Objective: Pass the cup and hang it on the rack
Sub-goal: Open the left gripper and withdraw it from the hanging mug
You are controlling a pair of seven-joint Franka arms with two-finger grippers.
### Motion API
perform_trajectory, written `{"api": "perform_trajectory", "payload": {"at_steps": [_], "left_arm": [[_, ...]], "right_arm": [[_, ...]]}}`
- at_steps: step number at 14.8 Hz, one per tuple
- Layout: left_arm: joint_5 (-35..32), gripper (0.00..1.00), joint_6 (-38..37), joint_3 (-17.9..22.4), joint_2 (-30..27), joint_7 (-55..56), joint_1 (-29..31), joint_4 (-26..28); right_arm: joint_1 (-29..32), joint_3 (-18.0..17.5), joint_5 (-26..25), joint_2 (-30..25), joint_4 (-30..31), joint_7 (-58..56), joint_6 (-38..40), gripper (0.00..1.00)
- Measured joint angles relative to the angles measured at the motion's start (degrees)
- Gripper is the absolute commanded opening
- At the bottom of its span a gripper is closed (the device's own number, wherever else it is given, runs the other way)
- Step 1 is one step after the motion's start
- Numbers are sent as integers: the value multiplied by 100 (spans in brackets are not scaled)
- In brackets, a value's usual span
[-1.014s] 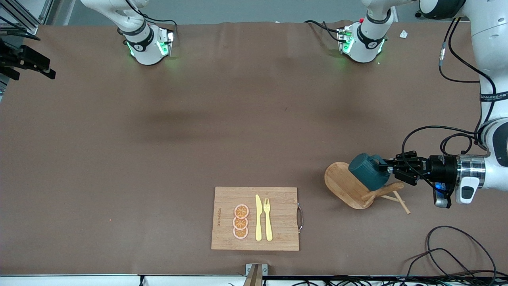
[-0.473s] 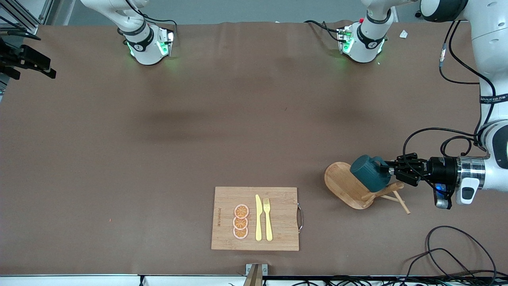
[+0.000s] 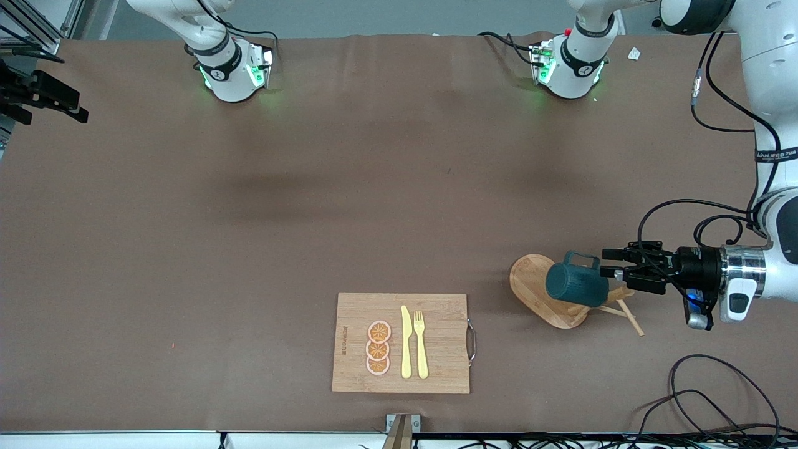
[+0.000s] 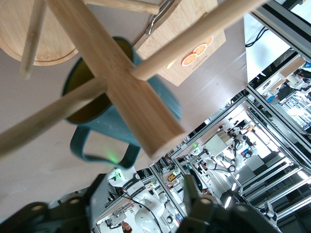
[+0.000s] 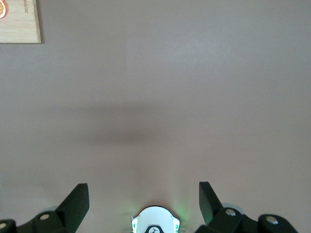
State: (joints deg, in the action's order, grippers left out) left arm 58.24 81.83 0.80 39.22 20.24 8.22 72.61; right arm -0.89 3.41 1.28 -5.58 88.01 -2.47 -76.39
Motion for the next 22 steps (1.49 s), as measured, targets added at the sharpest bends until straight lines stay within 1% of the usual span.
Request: {"api": "perform_trajectory", "payload": {"at_steps": [4, 7, 10, 14, 15, 17, 19, 22], "left_arm": [[-34, 100, 0, 13, -126, 1, -1, -128], [-536, 100, -7, -2, -486, 5, -12, -174], [-1483, 100, -35, -51, -1000, 2, -214, -193], [-3434, 100, 145, -99, -1716, -265, -944, -202], [-3880, 100, 210, -157, -1885, -394, -1057, -201], [-4627, 100, 240, -341, -2163, -656, -1099, -196], [-5098, 100, 237, -424, -2363, -890, -1094, -177], [-5308, 100, 236, -429, -2566, -1157, -1038, 3]], "right_arm": [[0, 0, 0, 0, 2, 0, 6, 100], [0, 0, 0, 0, 4, 0, 9, 100], [0, 0, 0, 0, 6, -1, 10, 100], [0, -2, -2, 0, 8, -1, 10, 100], [-1, -2, -2, 0, 9, -1, 10, 100], [-1, -3, -2, 0, 9, -1, 11, 100], [-1, -4, -2, 0, 9, -1, 11, 100], [-1, -4, -2, 0, 9, -1, 11, 100]]}}
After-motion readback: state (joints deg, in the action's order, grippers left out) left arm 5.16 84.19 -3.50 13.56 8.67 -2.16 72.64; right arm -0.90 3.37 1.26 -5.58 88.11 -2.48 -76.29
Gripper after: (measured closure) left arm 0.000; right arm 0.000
